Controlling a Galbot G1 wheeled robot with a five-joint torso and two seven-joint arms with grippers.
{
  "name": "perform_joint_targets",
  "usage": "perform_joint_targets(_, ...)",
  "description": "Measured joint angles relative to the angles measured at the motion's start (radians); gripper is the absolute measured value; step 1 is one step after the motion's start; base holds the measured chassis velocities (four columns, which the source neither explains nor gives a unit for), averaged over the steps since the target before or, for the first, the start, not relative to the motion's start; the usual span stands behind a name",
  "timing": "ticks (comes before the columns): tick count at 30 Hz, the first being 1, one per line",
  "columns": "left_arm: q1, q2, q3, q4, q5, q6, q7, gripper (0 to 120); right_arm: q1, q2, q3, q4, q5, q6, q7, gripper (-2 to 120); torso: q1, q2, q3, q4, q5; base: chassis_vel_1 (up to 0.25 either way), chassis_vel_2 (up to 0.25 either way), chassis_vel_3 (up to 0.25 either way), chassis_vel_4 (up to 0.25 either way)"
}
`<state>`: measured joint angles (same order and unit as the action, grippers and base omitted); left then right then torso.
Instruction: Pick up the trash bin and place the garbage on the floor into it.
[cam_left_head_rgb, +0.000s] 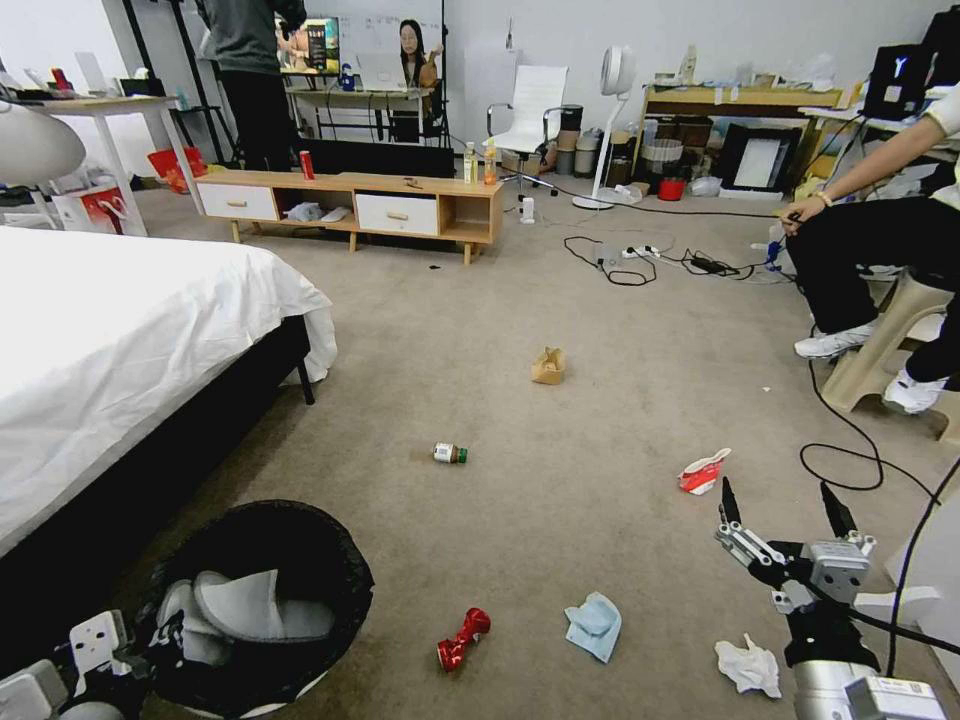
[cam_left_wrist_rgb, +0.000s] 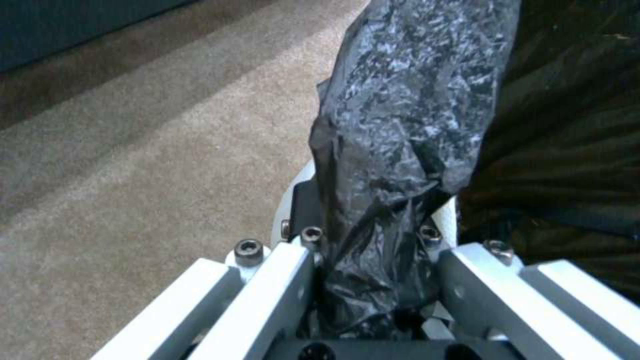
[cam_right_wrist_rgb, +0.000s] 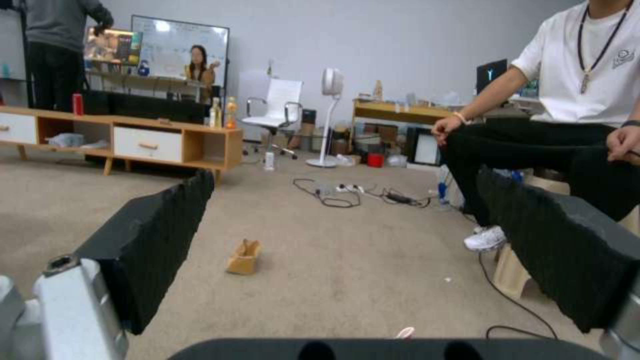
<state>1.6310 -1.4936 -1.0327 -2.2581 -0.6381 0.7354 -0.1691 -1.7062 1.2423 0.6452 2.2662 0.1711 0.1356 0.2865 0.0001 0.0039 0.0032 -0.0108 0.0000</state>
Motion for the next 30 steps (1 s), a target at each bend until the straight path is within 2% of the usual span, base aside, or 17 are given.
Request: perform_joint_targets(30,-0.003,0.001,0.005,0.002,0.003,0.000,0.003,7,0.000,0.000,0.000,0.000,0.000,0.000,0.000,100,0.000,0.000,0.000,-0.0001,0.0000,0.000,0.000,0.000,0.000)
